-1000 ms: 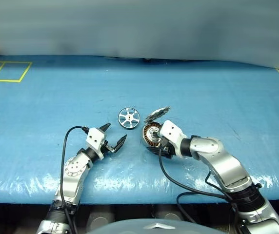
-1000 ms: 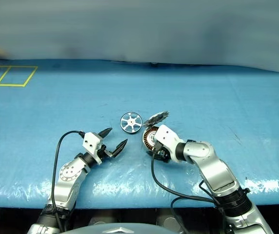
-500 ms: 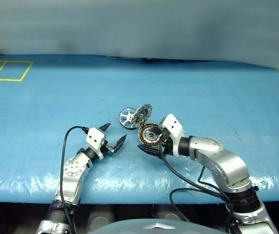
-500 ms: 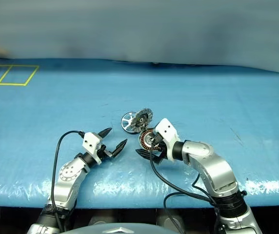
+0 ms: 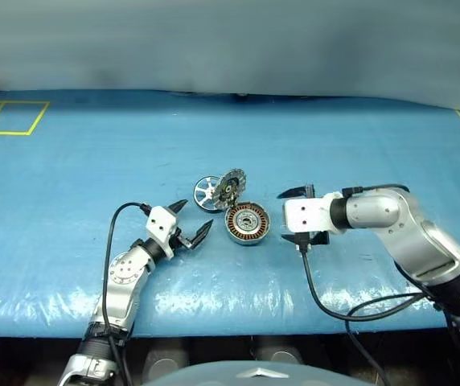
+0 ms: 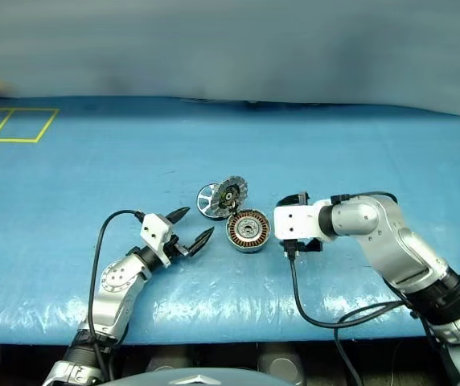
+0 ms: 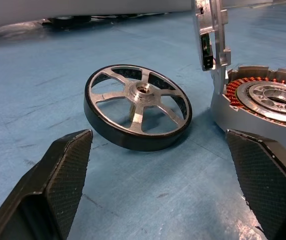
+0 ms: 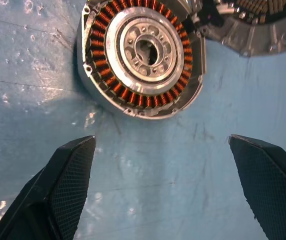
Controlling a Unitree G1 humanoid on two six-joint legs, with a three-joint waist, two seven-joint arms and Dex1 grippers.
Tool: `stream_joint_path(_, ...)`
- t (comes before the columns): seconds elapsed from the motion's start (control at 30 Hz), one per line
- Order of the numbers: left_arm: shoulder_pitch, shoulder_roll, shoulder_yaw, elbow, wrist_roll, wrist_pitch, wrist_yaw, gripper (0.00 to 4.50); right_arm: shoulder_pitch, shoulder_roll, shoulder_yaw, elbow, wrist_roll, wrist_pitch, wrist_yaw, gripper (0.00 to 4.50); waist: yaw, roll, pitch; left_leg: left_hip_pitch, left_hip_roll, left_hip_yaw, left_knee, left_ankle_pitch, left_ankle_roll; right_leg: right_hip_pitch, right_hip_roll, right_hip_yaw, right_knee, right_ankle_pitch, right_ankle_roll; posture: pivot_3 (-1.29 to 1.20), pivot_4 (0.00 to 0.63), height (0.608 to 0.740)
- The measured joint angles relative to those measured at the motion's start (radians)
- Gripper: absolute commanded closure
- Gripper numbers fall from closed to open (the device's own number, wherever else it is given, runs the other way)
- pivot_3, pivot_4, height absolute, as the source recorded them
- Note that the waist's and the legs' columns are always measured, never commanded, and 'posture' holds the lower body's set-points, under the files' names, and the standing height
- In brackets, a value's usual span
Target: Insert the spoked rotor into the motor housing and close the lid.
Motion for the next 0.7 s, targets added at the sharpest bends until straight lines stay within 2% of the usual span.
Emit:
stream_joint_path(0.2, 0.015, -0.006, 0.001, 0.001, 0.001, 0.0, 0.014, 0.0, -0.081, 0.078, 0.11, 0.077, -0.092, -0.164, 0.087, 0.02, 0.01, 0.0, 0.0, -0.002, -0.001, 0.0, 0.0, 0.0, 0.001, -0.001, -0.002, 0.0, 0.0, 0.001, -0.002, 0.0, 0.15, 0.74)
stream_joint_path(0.47, 0.046, -0.006, 0.012, -0.002, 0.001, -0.002, 0.034, 0.0, -0.144, 0.132, 0.154, 0.209, -0.184, -0.283, 0.153, 0.02, 0.024, 0.0, 0.0, -0.002, -0.001, 0.001, 0.001, 0.0, 0.001, -0.001, -0.002, -0.001, 0.0, 0.0, -0.002, 0.0, 0.15, 0.74)
stream_joint_path(0.7, 0.046, -0.006, 0.017, -0.002, 0.001, -0.002, 0.041, 0.0, -0.134, 0.136, 0.151, 0.214, -0.193, -0.3, 0.197, 0.02, 0.023, 0.0, 0.0, -0.002, -0.001, 0.0, 0.001, 0.0, 0.001, -0.001, -0.002, -0.001, 0.0, 0.0, -0.002, 0.0, 0.15, 0.74)
